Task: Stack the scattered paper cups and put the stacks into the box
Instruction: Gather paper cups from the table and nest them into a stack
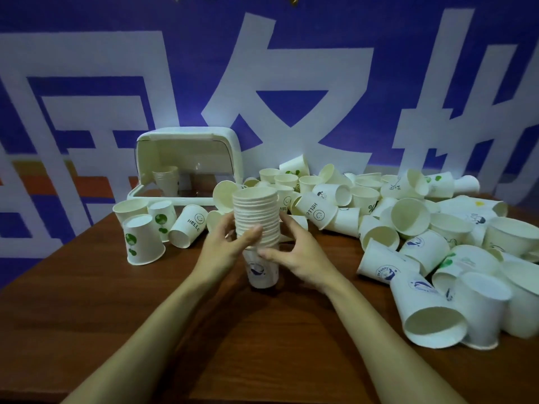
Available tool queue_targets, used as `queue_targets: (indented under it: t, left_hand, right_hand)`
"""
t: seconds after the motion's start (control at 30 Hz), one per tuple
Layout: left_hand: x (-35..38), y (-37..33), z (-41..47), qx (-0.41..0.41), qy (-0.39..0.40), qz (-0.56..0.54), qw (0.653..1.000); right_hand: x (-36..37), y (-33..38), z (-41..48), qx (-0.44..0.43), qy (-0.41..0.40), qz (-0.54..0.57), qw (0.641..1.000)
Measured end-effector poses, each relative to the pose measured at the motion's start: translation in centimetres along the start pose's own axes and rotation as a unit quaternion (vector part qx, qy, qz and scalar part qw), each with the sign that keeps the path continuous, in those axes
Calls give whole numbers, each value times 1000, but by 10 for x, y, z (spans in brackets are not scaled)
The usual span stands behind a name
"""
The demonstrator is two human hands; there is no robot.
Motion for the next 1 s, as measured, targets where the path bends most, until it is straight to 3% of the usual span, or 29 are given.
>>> queue_targets:
  t: [0.03, 0.1, 0.13, 0.2, 0.3, 0.37, 0.43, 0.6, 0.7, 0.8, 0.87, 0.9, 1.0]
  left_hand:
    - [-6, 3, 0, 1, -25, -17, 1000]
    - [-16, 6, 1, -5, -58, -56, 997]
    - [-20, 10, 2, -15, -71, -83, 994]
    - [-26, 14, 4, -27, -80, -128, 988]
    - [-34, 18, 9, -8, -65, -94, 993]
    - [-37, 20, 9, -6, -50, -73, 996]
    - [-40, 24, 11, -13, -37, -79, 996]
    - [-35, 17, 9, 46, -3, -38, 998]
    - [-33, 15, 9, 84, 10, 18, 996]
    - [-31, 16, 9, 90, 18, 53, 994]
    - [-30, 15, 7, 93, 16, 69, 993]
    - [-29, 15, 6, 93, 14, 73, 993]
    - [-28, 14, 4, 83, 11, 76, 994]
  right_hand:
    - [-5, -4, 0, 26, 20, 9, 999]
    - [-17, -9, 4, 52, -22, 37, 998]
    - [-21, -11, 10, 52, -67, 12, 996]
    - [-23, -14, 24, 54, -113, -140, 982]
    - [-17, -24, 49, 30, -49, -352, 934]
    - [-13, -32, 64, 34, 20, -409, 912]
    - [-9, -38, 70, 35, 39, -437, 898]
    - [-4, -36, 61, 14, -88, -466, 880]
    - [-14, -19, 50, 39, -175, -381, 907]
    - [-28, 9, 44, 48, -268, -46, 961]
    - [-32, 26, 46, 55, -268, 156, 949]
    - [-33, 35, 48, 44, -264, 181, 946]
    - [-35, 61, 46, -25, -294, 103, 950]
Point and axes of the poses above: each hand's wrist, its own z-axis towards the middle knuckle, its own x-axis out of the palm, y = z × x, the point moved 3 cm from there along z, towards the middle knuckle, and after that the axes turned 1 degree about -z, right-handed, at the moved point
